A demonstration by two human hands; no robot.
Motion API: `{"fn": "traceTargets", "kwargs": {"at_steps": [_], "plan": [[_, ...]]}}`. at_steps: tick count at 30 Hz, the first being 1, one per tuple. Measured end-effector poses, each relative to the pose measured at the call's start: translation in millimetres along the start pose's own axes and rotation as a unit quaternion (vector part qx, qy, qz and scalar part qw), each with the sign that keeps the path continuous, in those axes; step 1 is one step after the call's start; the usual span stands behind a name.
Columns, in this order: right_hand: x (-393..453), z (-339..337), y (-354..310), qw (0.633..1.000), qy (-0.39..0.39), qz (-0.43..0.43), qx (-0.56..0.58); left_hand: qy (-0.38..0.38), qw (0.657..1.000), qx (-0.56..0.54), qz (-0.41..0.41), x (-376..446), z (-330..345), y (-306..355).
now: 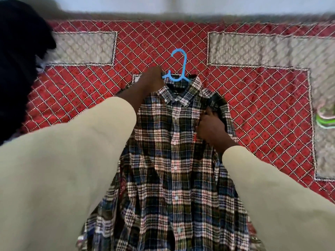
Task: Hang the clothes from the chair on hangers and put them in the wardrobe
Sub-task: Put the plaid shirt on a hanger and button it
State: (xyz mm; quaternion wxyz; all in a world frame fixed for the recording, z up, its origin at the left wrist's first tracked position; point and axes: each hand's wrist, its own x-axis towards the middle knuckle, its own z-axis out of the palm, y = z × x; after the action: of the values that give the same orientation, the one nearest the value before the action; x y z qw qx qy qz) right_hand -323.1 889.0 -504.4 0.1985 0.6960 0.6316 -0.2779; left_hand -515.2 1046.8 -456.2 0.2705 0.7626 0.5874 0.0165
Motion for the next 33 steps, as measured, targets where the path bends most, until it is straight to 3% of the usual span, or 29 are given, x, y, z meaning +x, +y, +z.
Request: {"fn": "traceTargets", "kwargs": {"at_steps": [6, 9, 11, 15, 20, 27, 30, 33], "plan": [[12.5, -4.5, 5.1, 0.997, -0.013, 0.043, 0.055, -0.029, 0.999, -0.021, -0.001, -10.5, -14.7, -4.3], [-20.2, -20.7, 4.0, 0.991, 0.038, 0.022, 0.129, -0.048, 0.998, -0.027, 0.035, -37.7, -33.0, -1.5], [-49.9, -29.2, 6.0, 0.975, 0.112, 0.025, 0.191, -0.022, 0.998, -0.018, 0.059, -64.8, -45.8, 8.1], [-132.3, -60.1, 5.7, 0.909, 0.346, 0.010, 0.231, 0.084, 0.988, -0.038, 0.120, -136.8, -83.0, 42.6], [-273.4, -140.4, 20.1, 0.916, 0.350, -0.004, 0.194, 0.192, 0.961, -0.042, 0.194, -265.7, -169.5, 122.2], [-558.2, -225.4, 37.8, 0.897, 0.366, -0.108, 0.224, 0.286, 0.922, -0.024, 0.259, -495.0, -293.3, 247.9], [-664.8, -240.3, 55.3, 0.878, 0.424, -0.127, 0.179, 0.344, 0.897, -0.022, 0.276, -574.3, -336.5, 284.4], [-762.0, -255.7, 77.0, 0.863, 0.473, -0.125, 0.130, 0.352, 0.888, -0.009, 0.297, -643.5, -374.1, 316.2]]}}
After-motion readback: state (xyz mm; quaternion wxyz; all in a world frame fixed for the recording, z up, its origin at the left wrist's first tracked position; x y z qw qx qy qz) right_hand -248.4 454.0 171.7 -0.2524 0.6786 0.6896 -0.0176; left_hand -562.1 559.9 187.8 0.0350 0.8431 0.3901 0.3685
